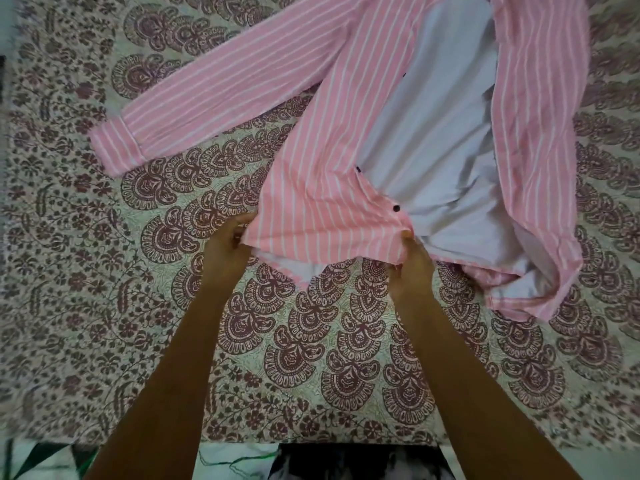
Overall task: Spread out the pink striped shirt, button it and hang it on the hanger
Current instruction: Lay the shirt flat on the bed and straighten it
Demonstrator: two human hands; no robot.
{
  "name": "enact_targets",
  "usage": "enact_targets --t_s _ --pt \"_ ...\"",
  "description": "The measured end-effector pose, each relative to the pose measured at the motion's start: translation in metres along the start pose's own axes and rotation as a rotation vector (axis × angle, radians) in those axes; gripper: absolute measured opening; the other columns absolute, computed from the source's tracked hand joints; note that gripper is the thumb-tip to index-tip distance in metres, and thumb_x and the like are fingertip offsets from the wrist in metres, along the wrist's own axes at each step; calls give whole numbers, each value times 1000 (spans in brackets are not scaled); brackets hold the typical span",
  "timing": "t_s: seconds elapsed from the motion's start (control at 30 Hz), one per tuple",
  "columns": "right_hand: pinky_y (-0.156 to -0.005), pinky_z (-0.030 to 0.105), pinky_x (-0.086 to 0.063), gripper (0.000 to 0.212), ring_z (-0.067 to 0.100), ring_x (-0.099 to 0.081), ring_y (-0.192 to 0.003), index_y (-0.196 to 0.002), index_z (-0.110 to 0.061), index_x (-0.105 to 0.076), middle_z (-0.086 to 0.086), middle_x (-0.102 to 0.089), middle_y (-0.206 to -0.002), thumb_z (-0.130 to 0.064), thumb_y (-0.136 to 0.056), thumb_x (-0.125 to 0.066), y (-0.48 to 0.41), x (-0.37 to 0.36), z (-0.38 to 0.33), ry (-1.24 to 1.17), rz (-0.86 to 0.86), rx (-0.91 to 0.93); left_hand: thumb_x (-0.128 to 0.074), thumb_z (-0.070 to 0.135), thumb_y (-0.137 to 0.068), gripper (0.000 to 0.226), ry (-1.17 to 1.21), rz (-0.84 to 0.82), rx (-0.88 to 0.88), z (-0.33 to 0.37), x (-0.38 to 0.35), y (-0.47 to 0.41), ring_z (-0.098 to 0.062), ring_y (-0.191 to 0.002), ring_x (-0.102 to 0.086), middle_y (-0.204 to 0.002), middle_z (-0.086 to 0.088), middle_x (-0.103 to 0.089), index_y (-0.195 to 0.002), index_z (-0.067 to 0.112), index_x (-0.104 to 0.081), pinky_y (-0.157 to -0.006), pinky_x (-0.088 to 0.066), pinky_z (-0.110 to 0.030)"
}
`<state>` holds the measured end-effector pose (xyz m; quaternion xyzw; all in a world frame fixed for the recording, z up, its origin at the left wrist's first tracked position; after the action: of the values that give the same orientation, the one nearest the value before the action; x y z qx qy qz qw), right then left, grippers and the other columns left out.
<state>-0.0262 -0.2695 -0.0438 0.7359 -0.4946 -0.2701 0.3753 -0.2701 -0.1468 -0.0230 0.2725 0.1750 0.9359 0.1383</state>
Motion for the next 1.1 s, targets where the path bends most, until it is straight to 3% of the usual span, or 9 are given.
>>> enact_targets --t_s 0.1,0.27,0.37,0.43,0.5,0.67,0.83,0.93,1.1 --pt "-94 30 -47 33 15 -57 -110 -121 -9 -56 1 -61 -113 -18 -89 -58 -2 -4 -7 40 31 19 -40 -3 -88 39 263 11 144 8 -9 -2 -16 -85 -60 -102 -1 -61 -119 19 -52 -56 -54 -24" --pt "-75 27 -54 14 20 -62 -92 -94 -9 -59 3 -63 -95 -11 -82 -65 14 17 -19 -22 175 131 -46 -17 -78 43 365 12 112 27 -16 0 -10 -79 -58 -92 5 -61 -102 18 -51 -52 -49 -16" --pt "-76 29 -55 24 16 -62 -82 -97 -4 -52 1 -61 -92 -8 -78 -66 29 55 -30 -45 362 255 -48 -17 -73 41 206 162 -162 29 0 8 -12 -80 -58 -88 7 -58 -85 22 -52 -60 -51 -17" --pt "-68 28 -53 11 15 -61 -73 -84 -9 -56 -3 -59 -78 -6 -78 -65 37 75 -28 41 421 326 -52 -11 -78 30 30 130 -281 18 2 19 -19 -74 -60 -88 2 -61 -87 17 -55 -56 -53 -24" --pt "-68 26 -52 13 15 -60 -75 -75 -12 -55 -4 -58 -78 -6 -80 -65 42 88 -10 140 443 290 -54 -11 -80 22 -206 133 -212 -5 -3 27 -20 -70 -59 -89 -8 -66 -90 8 -59 -53 -46 -18" --pt "-66 34 -57 28 29 -65 -78 -98 2 -67 14 -66 -87 -18 -79 -71 23 105 47 394 460 201 -55 -5 -80 22 -400 310 31 -34 -9 23 -30 -78 -61 -99 -17 -63 -99 4 -53 -57 -43 -32" --pt "-70 33 -47 22 24 -56 -77 -83 0 -61 15 -62 -89 -22 -84 -58 15 111 57 565 489 238 -70 -4 -68 57 -823 28 -316 -25 -23 14 -29 -73 -61 -122 -16 -48 -118 13 -48 -53 -56 -43" --pt "-86 48 -48 9 31 -57 -95 -79 -18 -48 10 -55 -104 -19 -76 -57 25 113 58 509 641 234 -66 -17 -59 43 -847 -40 -472 -23 -23 15 -28 -52 -57 -104 -16 -59 -94 8 -59 -42 -50 -31" --pt "-82 50 -48 10 37 -55 -95 -77 -24 -48 22 -51 -107 -33 -74 -50 48 108 79 577 569 366 -59 -15 -60 34 -737 152 -240 -21 -5 26 -20 -55 -41 -100 -16 -56 -86 7 -59 -46 -29 -21"
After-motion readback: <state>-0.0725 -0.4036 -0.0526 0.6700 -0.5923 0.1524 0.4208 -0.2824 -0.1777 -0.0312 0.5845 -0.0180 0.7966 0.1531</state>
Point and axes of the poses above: each hand's wrist, its own y-axis away from the middle knuckle, its own x-axis out of the back of the hand, z = x × y, the point moved 3 cm from there along -y, towards the middle knuckle
